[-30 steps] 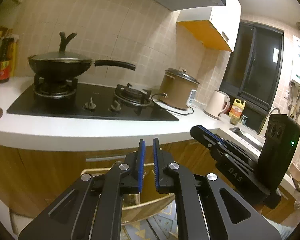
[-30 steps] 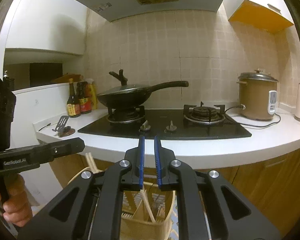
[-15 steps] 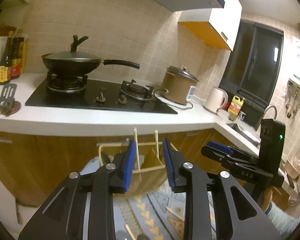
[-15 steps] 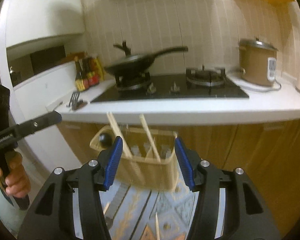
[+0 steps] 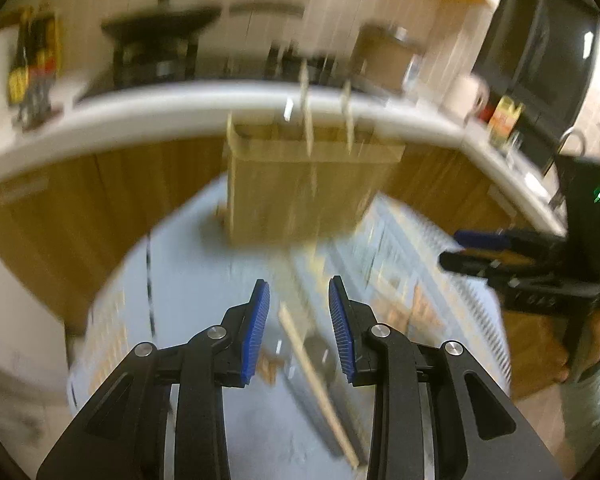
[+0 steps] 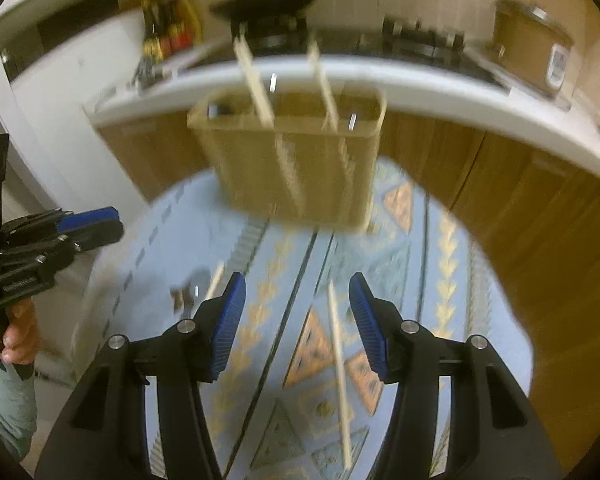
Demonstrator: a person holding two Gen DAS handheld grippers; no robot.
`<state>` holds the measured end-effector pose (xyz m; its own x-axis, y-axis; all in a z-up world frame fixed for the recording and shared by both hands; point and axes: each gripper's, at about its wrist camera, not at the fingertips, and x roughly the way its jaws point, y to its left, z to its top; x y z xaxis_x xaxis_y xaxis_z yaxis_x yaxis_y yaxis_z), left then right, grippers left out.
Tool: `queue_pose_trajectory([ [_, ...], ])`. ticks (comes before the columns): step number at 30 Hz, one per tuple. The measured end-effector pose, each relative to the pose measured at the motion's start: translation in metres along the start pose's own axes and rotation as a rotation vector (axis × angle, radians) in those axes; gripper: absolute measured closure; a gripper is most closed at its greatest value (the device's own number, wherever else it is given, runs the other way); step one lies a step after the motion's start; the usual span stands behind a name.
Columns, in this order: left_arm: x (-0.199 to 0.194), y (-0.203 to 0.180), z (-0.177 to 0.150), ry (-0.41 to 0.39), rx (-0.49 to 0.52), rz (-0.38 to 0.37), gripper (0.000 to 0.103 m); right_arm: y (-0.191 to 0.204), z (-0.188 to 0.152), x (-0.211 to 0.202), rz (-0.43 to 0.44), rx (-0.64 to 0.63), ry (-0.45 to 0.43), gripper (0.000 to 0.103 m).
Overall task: Organize utensils
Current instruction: 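Grasp a clear plastic spoon with the left tool while the right tool grasps a chopstick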
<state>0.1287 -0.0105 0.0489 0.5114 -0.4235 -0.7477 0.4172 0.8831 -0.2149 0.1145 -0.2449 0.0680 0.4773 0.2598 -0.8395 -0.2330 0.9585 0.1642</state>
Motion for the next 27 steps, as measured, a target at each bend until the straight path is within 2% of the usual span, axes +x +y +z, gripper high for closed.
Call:
queue_pose_trajectory([
  [4,0.034,0.013,-0.025,0.156,-0.031,-0.004,0.073,-0.004,-0.016,0.029,0.014,0.034,0.118,0.053],
  [7,0.052,0.017,-0.037,0.221,-0.042,-0.007,0.073,-0.016,-0.027,0.049,0.034,0.085,0.196,0.054],
  [9,0.062,0.015,-0.040,0.252,-0.041,-0.001,0.073,-0.021,-0.027,0.058,0.042,0.105,0.226,0.059],
  [12,0.073,0.015,-0.043,0.282,-0.038,0.016,0.073,-0.033,-0.030,0.069,0.030,0.132,0.256,0.065],
  [17,0.089,0.010,-0.051,0.325,-0.023,0.053,0.081,-0.044,-0.029,0.081,0.002,0.135,0.279,0.070],
  [20,0.090,0.007,-0.053,0.322,-0.008,0.068,0.084,-0.046,-0.031,0.086,-0.010,0.121,0.298,0.074],
  [27,0.094,-0.002,-0.050,0.320,0.015,0.095,0.084,-0.036,-0.030,0.098,-0.063,0.055,0.319,0.076],
])
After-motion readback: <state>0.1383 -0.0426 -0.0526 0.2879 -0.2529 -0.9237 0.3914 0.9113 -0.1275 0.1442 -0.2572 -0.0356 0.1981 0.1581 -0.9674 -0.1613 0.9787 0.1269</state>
